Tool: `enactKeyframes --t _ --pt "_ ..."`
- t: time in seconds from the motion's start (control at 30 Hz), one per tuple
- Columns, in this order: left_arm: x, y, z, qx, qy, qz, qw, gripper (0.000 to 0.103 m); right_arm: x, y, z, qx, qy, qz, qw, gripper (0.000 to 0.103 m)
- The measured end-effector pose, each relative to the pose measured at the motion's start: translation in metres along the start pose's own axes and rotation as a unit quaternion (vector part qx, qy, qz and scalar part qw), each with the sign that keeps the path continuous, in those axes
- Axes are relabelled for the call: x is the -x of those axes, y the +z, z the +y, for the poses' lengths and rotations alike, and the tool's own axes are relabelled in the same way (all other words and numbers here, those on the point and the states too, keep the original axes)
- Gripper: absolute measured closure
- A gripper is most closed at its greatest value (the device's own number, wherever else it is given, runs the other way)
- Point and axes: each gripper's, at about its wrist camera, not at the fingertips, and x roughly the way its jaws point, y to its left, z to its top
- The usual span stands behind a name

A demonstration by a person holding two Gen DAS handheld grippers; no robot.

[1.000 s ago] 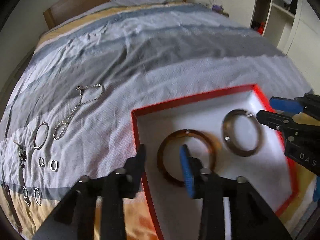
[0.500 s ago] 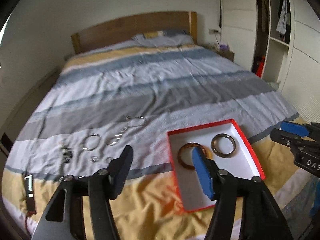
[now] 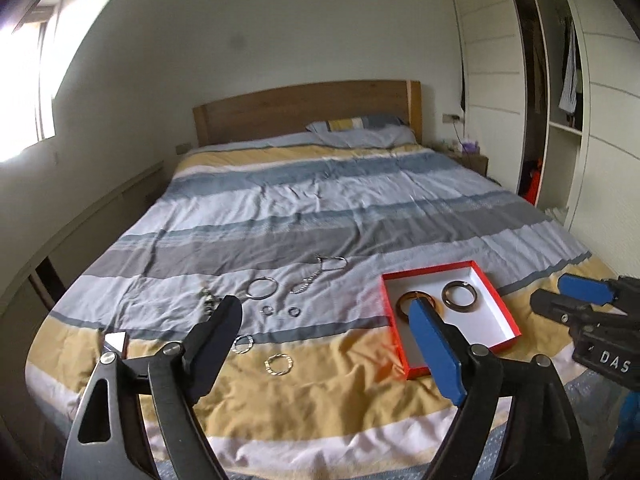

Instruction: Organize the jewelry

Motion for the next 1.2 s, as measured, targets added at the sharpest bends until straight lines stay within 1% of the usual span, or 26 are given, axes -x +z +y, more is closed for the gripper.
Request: enactKeyframes --t 0.27,0.53,0.77,0.97,1.13,1.2 --pt "0.038 -0.014 0.028 0.022 0.011 -0.025 0.9994 0.017 0.025 -0.013 0.033 0.012 0.007 -0.018 1.000 0.059" --pt "0.055 -0.022 0.046 0.040 0.015 -0.040 0.9983 0.017 0.039 -0.019 0.049 0.019 0.014 -0.034 0.999 0.059" --pt "0.053 -0.033 0.059 0.048 0.034 -0.048 0.9971 0.017 0.039 -0.027 0.057 0.011 0.022 -0.048 0.999 0.059" --pt "0.044 -0.044 0.086 0.052 0.045 -0.021 0.9974 0.017 0.035 -0.030 0.058 -0.004 0.024 -0.063 0.998 0.059" --pt "0.041 -0.050 0.123 0.070 0.073 -0.020 0.9947 0.017 0.030 -0.025 0.068 0.007 0.033 -0.073 0.997 0.059" --pt "0.038 -0.053 0.138 0.070 0.095 -0.019 0.9928 0.017 0.022 -0.023 0.074 0.012 0.039 -0.071 0.997 0.059"
